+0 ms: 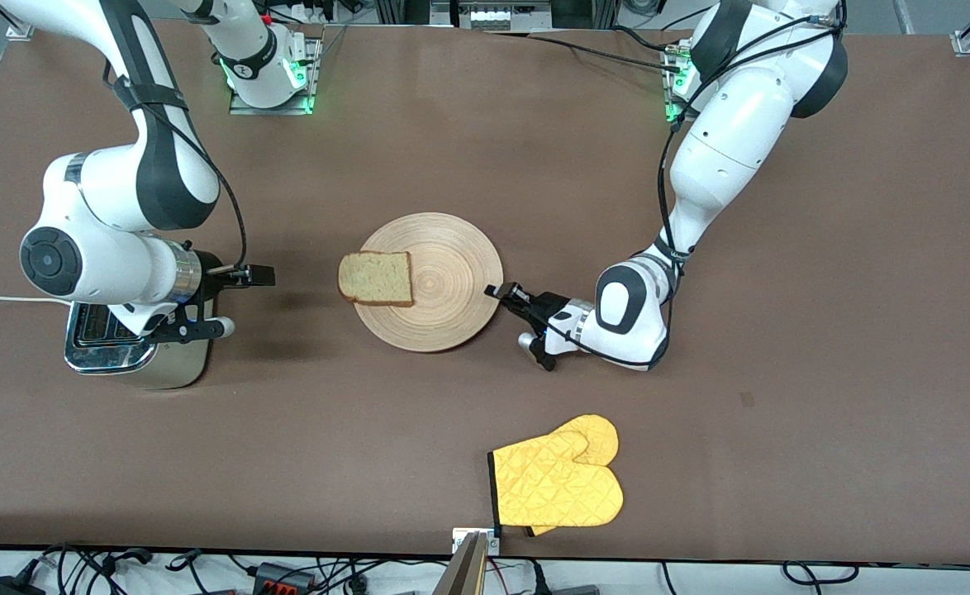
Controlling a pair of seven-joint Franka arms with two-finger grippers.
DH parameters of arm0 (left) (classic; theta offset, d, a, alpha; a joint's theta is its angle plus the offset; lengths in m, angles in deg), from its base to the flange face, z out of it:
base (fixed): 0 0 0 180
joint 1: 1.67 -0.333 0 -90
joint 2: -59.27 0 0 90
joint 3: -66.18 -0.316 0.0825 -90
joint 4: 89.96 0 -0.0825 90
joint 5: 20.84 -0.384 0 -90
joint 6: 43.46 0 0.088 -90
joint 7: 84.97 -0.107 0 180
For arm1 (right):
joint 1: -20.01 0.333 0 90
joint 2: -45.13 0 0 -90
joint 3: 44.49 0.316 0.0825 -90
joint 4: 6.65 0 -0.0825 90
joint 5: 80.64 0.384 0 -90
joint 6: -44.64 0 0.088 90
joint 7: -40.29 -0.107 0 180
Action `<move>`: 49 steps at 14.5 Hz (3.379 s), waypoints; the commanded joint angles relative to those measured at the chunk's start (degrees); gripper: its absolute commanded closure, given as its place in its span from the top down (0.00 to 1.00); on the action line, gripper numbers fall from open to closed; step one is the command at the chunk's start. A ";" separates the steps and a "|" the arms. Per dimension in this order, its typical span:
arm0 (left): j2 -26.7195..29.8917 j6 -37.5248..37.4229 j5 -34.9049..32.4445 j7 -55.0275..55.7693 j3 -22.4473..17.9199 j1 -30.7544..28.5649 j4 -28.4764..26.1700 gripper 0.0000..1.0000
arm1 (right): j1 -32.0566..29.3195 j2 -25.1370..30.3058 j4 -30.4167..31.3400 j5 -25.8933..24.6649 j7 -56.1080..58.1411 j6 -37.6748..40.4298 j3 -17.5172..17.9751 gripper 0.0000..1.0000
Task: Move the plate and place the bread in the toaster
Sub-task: 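Push the plate with the left gripper while the right gripper lowers, then release the plate with the left gripper while the right gripper reaches bread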
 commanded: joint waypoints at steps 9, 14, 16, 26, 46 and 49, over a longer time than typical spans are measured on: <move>2.27 -11.57 -13.10 -0.38 -1.91 -10.46 1.66 0.20 | 0.25 -6.89 3.33 19.31 -0.45 -2.98 0.01 1.00; 2.45 -12.46 -13.11 -1.52 -1.21 -11.79 1.57 1.00 | 0.17 -7.17 2.98 19.96 0.00 -2.71 0.01 1.00; 3.33 -13.08 -13.81 -1.79 -1.21 -14.06 1.75 1.00 | 0.34 -7.17 3.06 20.05 0.00 -2.80 0.01 1.00; 13.07 -28.89 -41.20 -1.70 -1.47 -28.13 9.30 1.00 | 6.22 -9.18 3.24 26.88 -0.27 -5.17 0.09 1.00; 33.21 -38.21 -60.66 1.34 4.68 -37.73 17.91 1.00 | 14.05 -15.25 2.80 37.27 -0.18 -14.58 0.01 0.63; 38.03 -39.01 -61.01 8.11 4.60 -35.35 15.65 1.00 | 13.97 -15.17 2.71 37.19 -0.01 -14.23 0.01 0.49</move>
